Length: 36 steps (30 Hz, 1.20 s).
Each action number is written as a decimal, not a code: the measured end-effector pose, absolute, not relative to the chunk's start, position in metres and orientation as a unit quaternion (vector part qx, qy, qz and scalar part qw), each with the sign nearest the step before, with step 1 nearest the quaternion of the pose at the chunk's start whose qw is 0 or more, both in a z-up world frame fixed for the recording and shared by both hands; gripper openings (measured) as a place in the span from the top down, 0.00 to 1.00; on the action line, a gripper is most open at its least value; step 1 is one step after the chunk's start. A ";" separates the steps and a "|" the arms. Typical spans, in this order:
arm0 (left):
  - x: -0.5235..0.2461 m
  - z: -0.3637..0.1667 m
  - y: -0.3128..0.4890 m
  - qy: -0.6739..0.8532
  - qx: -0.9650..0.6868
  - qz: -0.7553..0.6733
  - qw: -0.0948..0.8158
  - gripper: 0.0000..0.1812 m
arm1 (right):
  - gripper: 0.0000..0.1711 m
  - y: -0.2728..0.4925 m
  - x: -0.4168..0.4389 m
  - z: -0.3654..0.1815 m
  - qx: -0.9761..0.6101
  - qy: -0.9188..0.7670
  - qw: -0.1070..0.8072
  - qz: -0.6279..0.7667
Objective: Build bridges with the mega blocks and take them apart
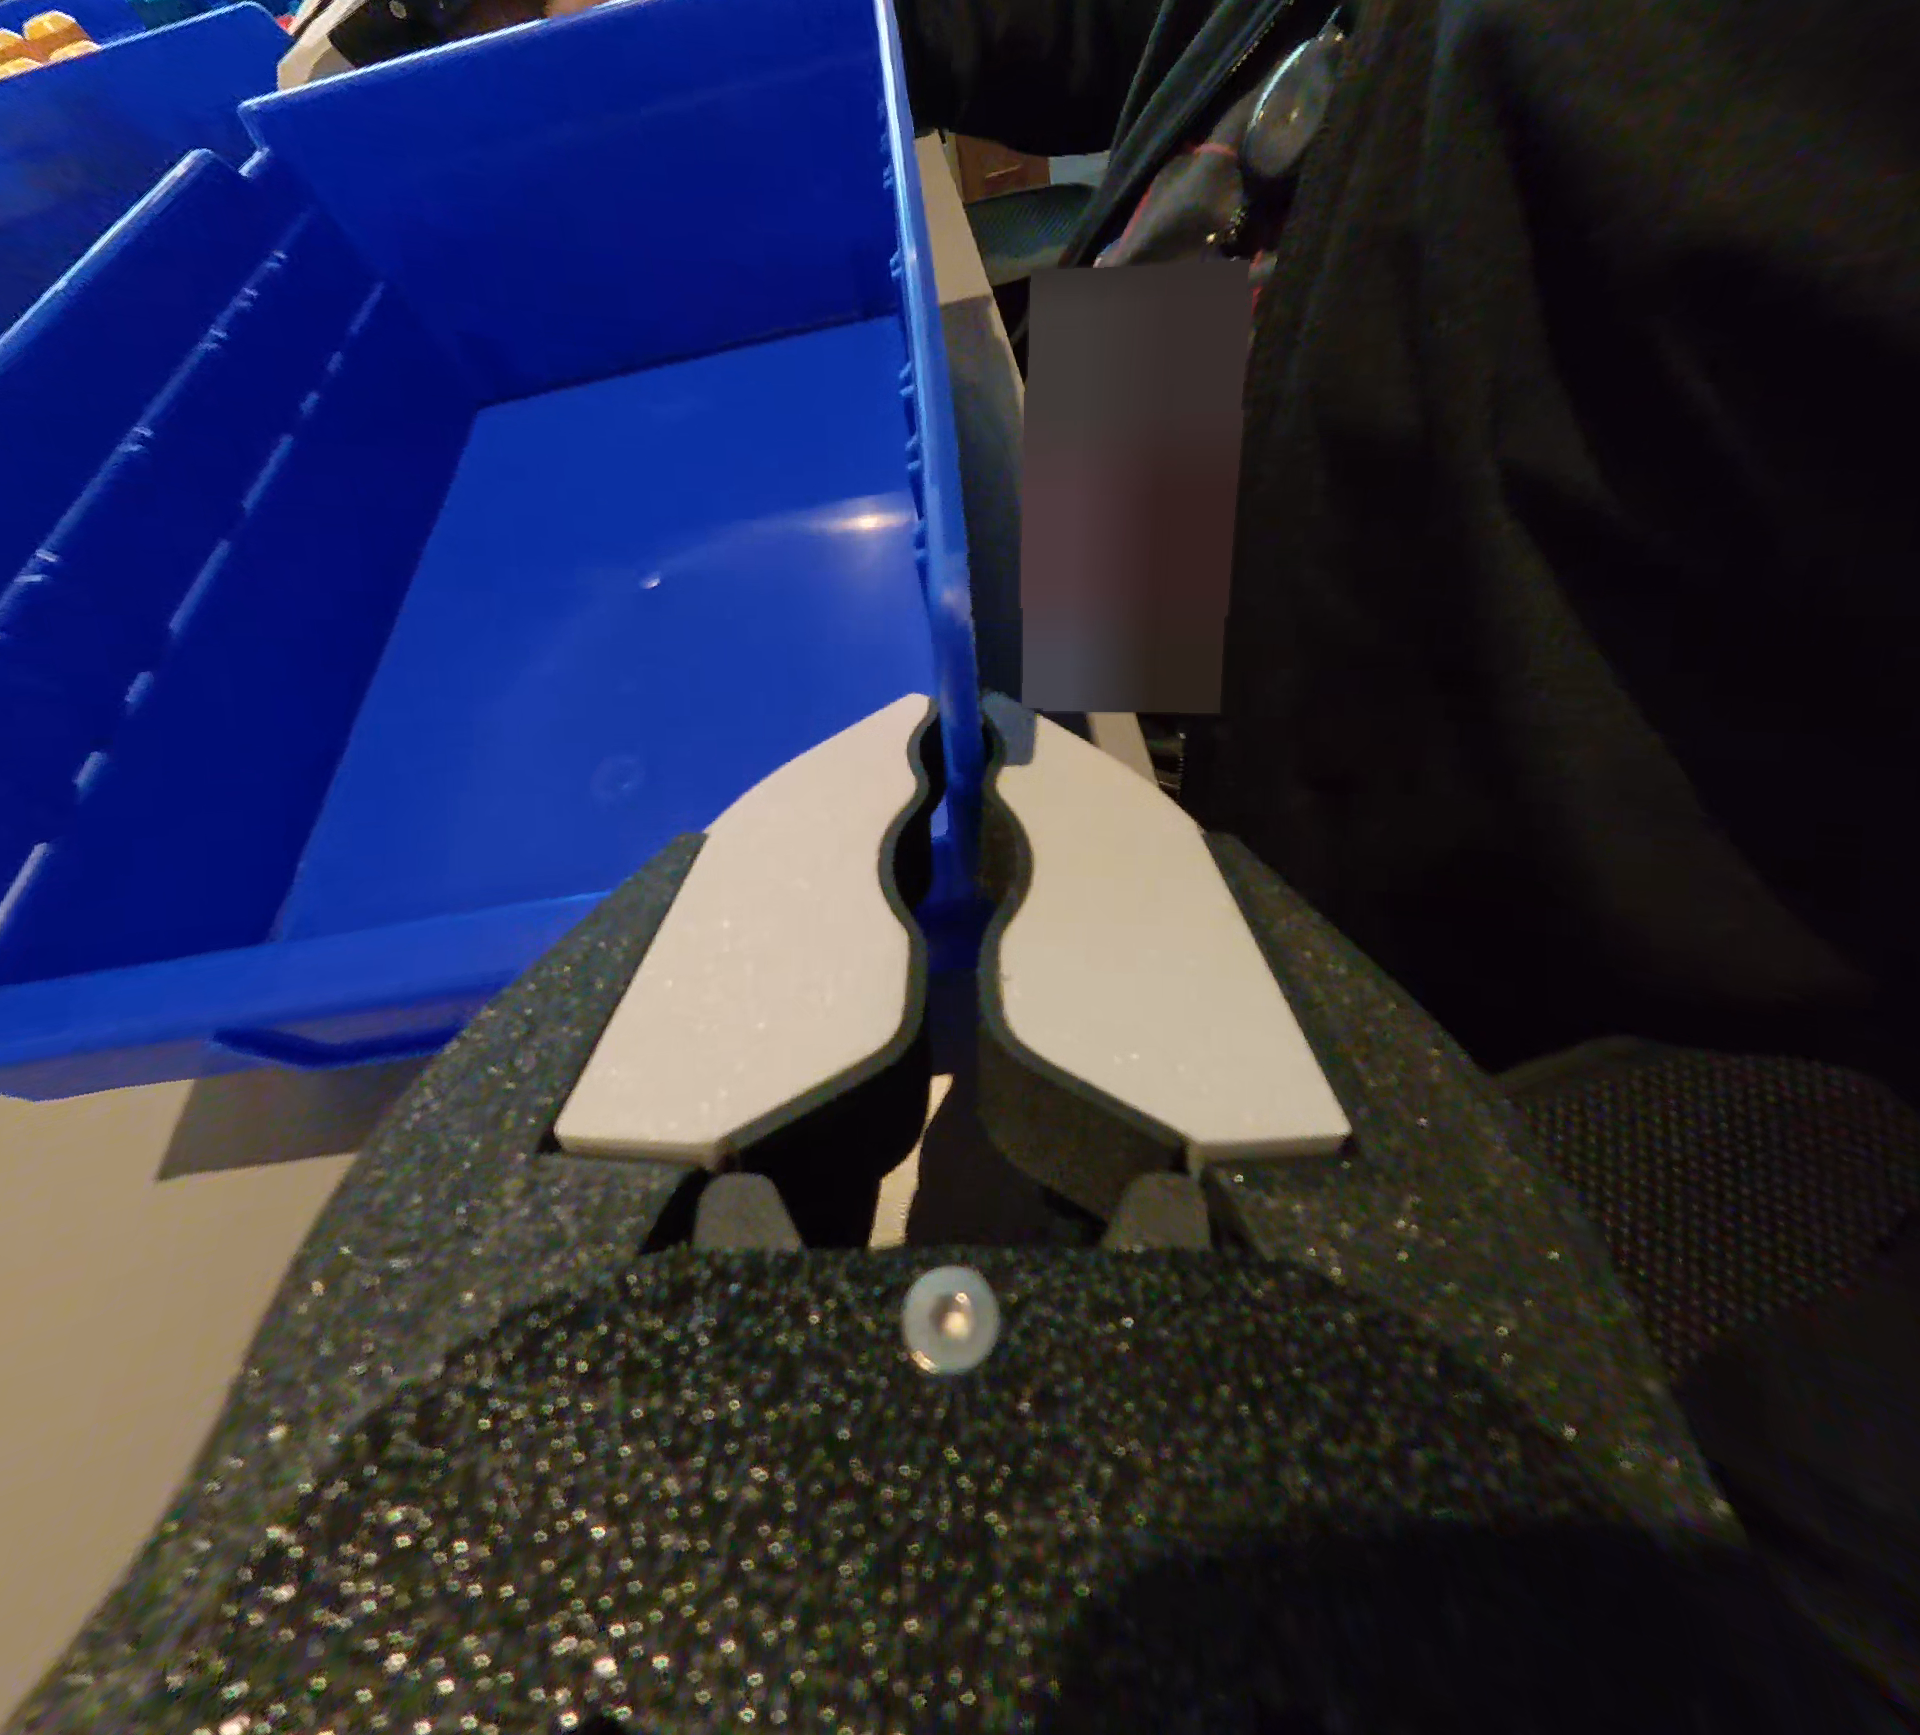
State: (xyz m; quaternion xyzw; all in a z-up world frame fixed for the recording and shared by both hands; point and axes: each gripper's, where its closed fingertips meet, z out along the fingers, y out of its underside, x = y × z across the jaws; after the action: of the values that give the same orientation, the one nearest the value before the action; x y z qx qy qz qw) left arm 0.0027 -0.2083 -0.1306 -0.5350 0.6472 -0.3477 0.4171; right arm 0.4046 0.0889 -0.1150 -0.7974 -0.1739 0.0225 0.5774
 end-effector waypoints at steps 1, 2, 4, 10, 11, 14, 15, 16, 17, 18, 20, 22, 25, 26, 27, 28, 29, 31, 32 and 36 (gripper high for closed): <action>0.003 -0.131 -0.208 0.646 -0.536 -0.347 0.418 0.98 | 0.96 0.089 0.405 -0.115 -0.798 -0.179 0.576 0.018; 0.003 -0.131 -0.207 0.645 -0.537 -0.346 0.419 0.98 | 0.96 0.089 0.405 -0.115 -0.797 -0.188 0.574 0.011; 0.003 -0.131 -0.206 0.644 -0.539 -0.344 0.420 0.98 | 0.96 0.089 0.404 -0.115 -0.792 -0.217 0.571 -0.015; 0.003 -0.131 -0.206 0.644 -0.539 -0.344 0.421 0.98 | 0.95 0.083 0.387 -0.115 -0.778 -0.270 0.568 0.000; 0.003 -0.131 -0.206 0.644 -0.539 -0.344 0.420 0.98 | 0.95 0.082 0.381 -0.115 -0.772 -0.283 0.569 0.004; 0.003 -0.131 -0.206 0.643 -0.539 -0.344 0.421 0.98 | 0.94 0.074 0.359 -0.115 -0.754 -0.322 0.572 0.035; 0.003 -0.131 -0.206 0.643 -0.539 -0.344 0.421 0.98 | 0.94 0.071 0.352 -0.115 -0.747 -0.333 0.573 0.047; 0.003 -0.131 -0.206 0.643 -0.539 -0.344 0.421 0.98 | 0.95 0.068 0.345 -0.115 -0.742 -0.343 0.573 0.060; 0.003 -0.131 -0.206 0.643 -0.539 -0.344 0.421 0.98 | 0.95 0.065 0.338 -0.115 -0.736 -0.353 0.573 0.075; 0.003 -0.131 -0.206 0.643 -0.539 -0.345 0.420 0.98 | 0.95 0.061 0.331 -0.115 -0.729 -0.364 0.572 0.091; 0.003 -0.131 -0.206 0.643 -0.539 -0.346 0.420 0.98 | 0.96 0.054 0.318 -0.115 -0.715 -0.386 0.569 0.126; 0.003 -0.131 -0.206 0.643 -0.539 -0.347 0.419 0.98 | 0.97 0.047 0.306 -0.115 -0.703 -0.402 0.564 0.160; 0.003 -0.131 -0.207 0.643 -0.539 -0.349 0.416 0.98 | 0.98 0.042 0.291 -0.115 -0.689 -0.422 0.554 0.202; 0.003 -0.131 -0.207 0.643 -0.539 -0.350 0.416 0.98 | 0.99 0.040 0.286 -0.115 -0.684 -0.430 0.549 0.216; 0.003 -0.131 -0.207 0.643 -0.539 -0.350 0.415 0.99 | 0.99 0.037 0.281 -0.115 -0.676 -0.443 0.542 0.230; 0.003 -0.131 -0.207 0.643 -0.539 -0.350 0.415 0.98 | 0.99 0.034 0.276 -0.114 -0.665 -0.458 0.538 0.240; 0.003 -0.131 -0.207 0.643 -0.539 -0.351 0.415 0.98 | 0.99 0.032 0.272 -0.115 -0.658 -0.469 0.535 0.246; 0.003 -0.131 -0.207 0.643 -0.539 -0.351 0.415 0.98 | 0.99 0.032 0.265 -0.114 -0.648 -0.484 0.526 0.262; 0.003 -0.131 -0.207 0.643 -0.539 -0.352 0.414 0.98 | 0.99 0.033 0.262 -0.114 -0.644 -0.490 0.522 0.268; 0.003 -0.131 -0.207 0.643 -0.539 -0.354 0.413 0.99 | 0.99 0.042 0.256 -0.111 -0.629 -0.514 0.508 0.287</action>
State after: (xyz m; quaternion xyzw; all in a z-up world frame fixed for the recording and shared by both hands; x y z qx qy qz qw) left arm 0.0029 -0.2066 -0.1312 -0.5393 0.6432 -0.3539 0.4125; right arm 0.2556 0.0416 -0.1113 -0.6288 -0.5139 0.2871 0.5081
